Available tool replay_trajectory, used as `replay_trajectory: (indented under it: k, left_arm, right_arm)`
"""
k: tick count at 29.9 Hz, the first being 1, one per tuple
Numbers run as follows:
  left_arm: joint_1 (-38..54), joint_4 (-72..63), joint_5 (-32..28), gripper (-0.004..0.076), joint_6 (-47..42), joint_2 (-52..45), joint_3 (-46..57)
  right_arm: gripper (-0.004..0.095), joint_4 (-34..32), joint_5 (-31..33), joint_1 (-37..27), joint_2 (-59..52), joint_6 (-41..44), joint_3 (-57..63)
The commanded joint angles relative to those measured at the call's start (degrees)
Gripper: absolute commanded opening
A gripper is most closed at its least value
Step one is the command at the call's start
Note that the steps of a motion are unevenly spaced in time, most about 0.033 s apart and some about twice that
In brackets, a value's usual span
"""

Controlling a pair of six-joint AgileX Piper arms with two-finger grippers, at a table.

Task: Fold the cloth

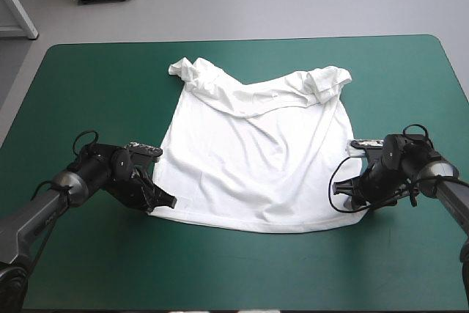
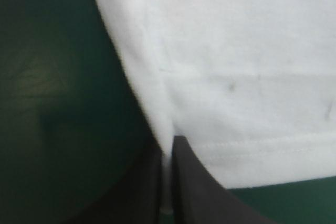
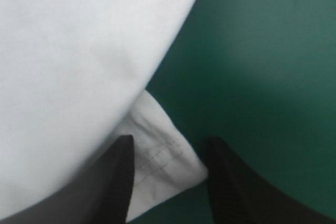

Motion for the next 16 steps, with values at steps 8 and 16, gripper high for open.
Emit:
replay_trajectory:
  k: [8,16]
  left_arm:
    - [0.0,1.7,-5.3,-0.0009,0.0,1.0,-0.6]
    - [0.0,2.0,3.8,-0.0009,0.9,-4.0,-15.5]
  right_arm:
    - [-0.0019,7.7,1.6,4.3,1.6,-1.0,0.1]
    - [-0.0019,5.3,7.8,4.3,-9.8,1.3,-12.2]
